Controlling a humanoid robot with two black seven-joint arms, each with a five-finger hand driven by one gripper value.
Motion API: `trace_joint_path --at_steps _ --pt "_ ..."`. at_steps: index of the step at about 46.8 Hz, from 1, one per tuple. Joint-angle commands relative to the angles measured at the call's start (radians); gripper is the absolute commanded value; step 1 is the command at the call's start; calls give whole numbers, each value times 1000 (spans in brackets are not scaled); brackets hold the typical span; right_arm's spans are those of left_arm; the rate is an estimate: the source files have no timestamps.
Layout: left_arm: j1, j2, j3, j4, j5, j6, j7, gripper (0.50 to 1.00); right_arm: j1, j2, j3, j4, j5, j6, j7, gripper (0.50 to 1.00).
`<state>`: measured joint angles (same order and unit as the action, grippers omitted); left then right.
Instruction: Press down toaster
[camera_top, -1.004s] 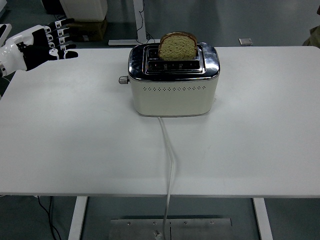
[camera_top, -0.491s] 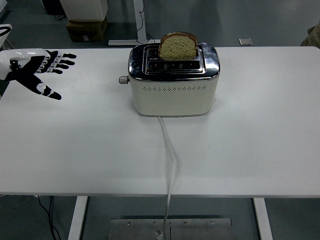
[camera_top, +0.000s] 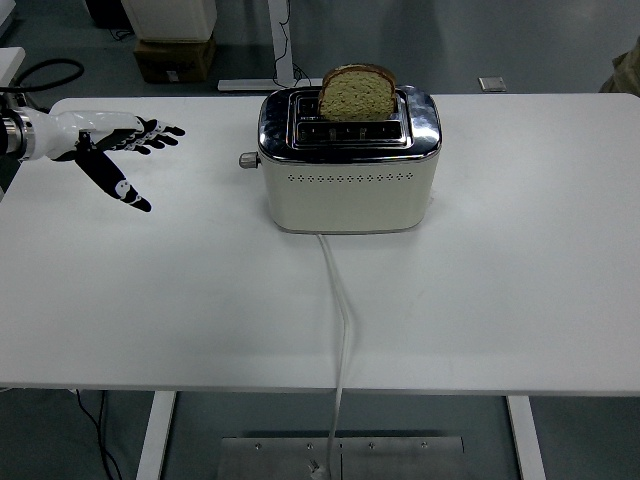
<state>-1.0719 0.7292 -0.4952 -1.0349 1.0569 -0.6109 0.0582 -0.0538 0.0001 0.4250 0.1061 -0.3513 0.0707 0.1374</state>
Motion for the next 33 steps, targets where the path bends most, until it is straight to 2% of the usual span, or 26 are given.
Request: trace_joint_path --at_steps 1,22,33 --pt "0 -11 0 10 2 0 0 1000 0 0 0 0 0 0 1 998" --pt "-6 -86 0 24 31 0 0 1000 0 0 0 0 0 0 1 1000" --pt "-8 -140 1 73 35 0 0 1000 0 0 0 0 0 0 1 998"
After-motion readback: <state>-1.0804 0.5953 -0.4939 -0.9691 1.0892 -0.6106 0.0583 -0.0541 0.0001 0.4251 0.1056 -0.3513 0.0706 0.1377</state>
